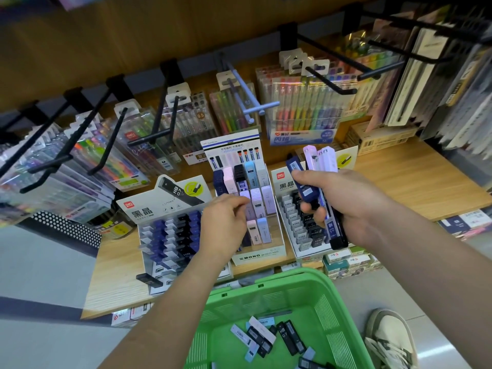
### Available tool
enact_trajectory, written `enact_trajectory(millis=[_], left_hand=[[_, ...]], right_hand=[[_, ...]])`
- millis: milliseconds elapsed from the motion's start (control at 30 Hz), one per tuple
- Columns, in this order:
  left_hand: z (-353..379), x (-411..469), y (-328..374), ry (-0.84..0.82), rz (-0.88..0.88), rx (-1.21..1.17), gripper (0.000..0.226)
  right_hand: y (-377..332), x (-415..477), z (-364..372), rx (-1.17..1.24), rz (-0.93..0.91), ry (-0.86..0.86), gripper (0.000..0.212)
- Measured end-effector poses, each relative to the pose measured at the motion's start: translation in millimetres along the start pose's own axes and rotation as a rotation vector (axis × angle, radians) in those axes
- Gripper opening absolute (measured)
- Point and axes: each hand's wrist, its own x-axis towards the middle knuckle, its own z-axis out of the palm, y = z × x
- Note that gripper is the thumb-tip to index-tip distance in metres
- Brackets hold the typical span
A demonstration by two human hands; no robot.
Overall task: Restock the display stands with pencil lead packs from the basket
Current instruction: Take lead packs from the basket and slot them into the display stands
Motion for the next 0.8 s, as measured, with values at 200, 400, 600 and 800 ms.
enact_trajectory(millis=[200,400,600,800], left_hand=[[1,-21,31,-0.134,-0.221,-0.397,0.019],[-11,-36,70,-0.224,-0.641,-1.344,0.022],[-22,-37,62,-0.192,-0.638,-1.382,0.016],[-34,-34,50,-0.356,-0.404,-0.886,0.021]], right_hand=[[3,0,3,-0.077,0.046,-0.011,0.015],[9,-5,7,-0.27,0.088,-0.164,0.023],[9,-7,8,-0.402,0.074,-0.207,0.025],[3,-4,5,-0.29,0.104,-0.162,0.035]])
